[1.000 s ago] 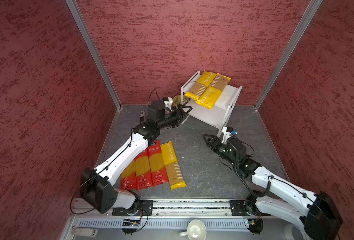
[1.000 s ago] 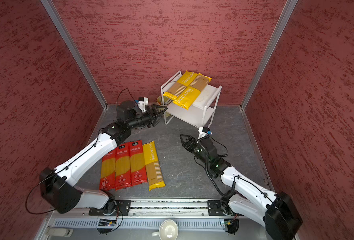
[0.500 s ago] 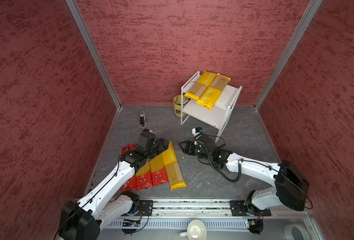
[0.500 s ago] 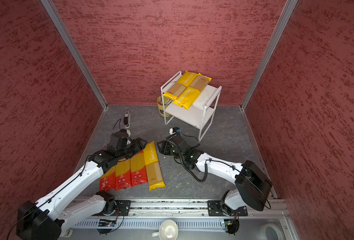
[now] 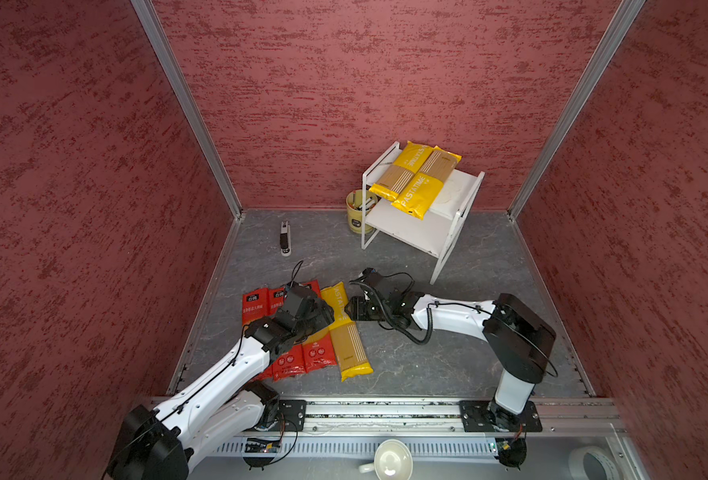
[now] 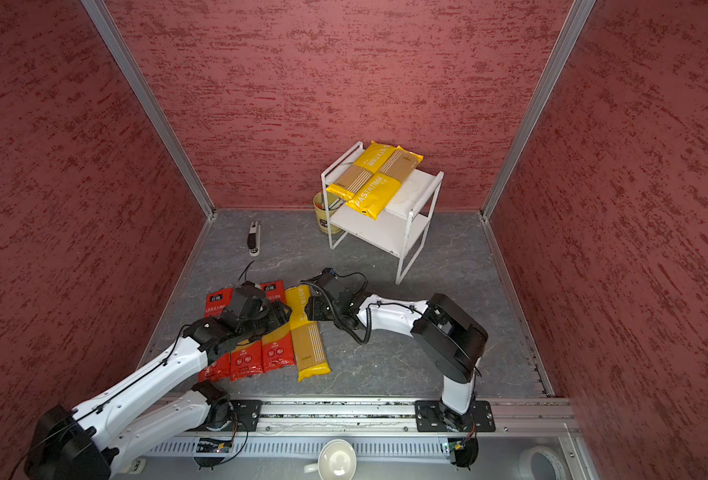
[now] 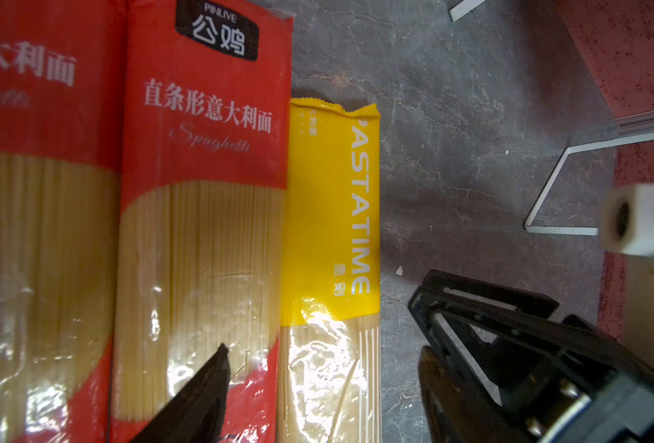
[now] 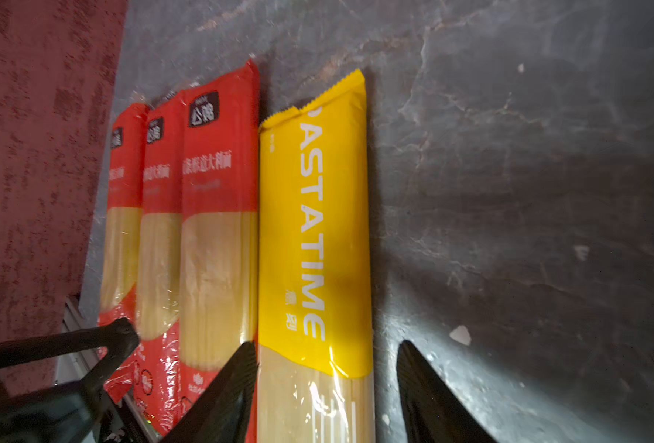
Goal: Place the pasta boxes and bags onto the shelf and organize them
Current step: 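Grasp the end of the last yellow PASTATIME pack with the right gripper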
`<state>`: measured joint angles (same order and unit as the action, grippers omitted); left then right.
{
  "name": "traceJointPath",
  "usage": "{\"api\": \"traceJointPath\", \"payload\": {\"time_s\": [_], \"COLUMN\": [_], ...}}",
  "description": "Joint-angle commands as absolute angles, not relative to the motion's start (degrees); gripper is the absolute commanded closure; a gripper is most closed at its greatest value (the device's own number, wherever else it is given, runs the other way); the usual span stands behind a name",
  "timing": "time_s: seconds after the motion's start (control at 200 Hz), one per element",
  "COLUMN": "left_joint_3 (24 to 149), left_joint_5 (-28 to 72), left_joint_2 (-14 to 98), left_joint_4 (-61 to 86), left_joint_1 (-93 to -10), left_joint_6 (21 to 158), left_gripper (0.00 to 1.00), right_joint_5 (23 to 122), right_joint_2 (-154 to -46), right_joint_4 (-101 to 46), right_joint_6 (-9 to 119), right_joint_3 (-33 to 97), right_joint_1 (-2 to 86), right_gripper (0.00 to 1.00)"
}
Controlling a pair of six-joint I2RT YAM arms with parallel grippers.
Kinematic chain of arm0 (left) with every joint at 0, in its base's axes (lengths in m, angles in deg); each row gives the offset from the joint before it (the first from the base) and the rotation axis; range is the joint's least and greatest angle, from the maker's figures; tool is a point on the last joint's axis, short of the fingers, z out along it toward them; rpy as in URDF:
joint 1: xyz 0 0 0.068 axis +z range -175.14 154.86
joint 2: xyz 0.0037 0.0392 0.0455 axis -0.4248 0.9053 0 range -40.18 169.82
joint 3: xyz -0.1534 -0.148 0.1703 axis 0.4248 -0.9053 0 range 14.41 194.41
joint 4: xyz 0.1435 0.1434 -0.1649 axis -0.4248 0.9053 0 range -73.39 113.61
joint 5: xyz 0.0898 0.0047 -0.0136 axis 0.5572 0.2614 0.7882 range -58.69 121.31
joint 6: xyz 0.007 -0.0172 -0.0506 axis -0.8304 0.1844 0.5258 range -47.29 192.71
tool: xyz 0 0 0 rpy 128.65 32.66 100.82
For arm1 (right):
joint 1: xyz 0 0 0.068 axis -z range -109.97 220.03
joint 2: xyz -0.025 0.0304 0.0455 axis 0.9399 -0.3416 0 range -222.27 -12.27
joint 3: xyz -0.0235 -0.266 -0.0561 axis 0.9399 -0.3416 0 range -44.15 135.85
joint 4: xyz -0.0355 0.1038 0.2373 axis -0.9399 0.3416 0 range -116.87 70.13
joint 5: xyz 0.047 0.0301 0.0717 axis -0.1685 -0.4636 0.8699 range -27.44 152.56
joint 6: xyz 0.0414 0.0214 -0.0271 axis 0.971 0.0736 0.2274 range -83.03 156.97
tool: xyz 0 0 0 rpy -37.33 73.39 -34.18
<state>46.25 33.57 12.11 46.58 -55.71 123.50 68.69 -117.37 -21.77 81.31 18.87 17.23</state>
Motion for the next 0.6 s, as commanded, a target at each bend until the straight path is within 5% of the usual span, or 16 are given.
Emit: {"api": "traceJointPath", "payload": {"time_s": [0.0,0.306,0.591], "left_joint_3": [45.7,45.4,45.0], "left_joint_5": [35.6,36.1,35.9], "left_joint_2": [10.3,8.6,8.0], "left_joint_4": [46.2,46.8,46.8], "left_joint_1": [-56.0,-56.0,-56.1], "left_joint_6": [124.3,124.0,124.3], "left_gripper": [0.23,0.23,0.23], "right_joint_5": [72.8,79.4,80.2], "right_joint_2": [-120.2,-125.6,-124.8], "right_joint_4": [-19.0,-22.7,-25.5], "right_joint_6": [81.2,82.7,82.8], "right_joint_3": [21.1,23.2,22.8], "right_joint_1": [16.9,16.9,16.9], "right_gripper": [0.41,0.47,0.75]}}
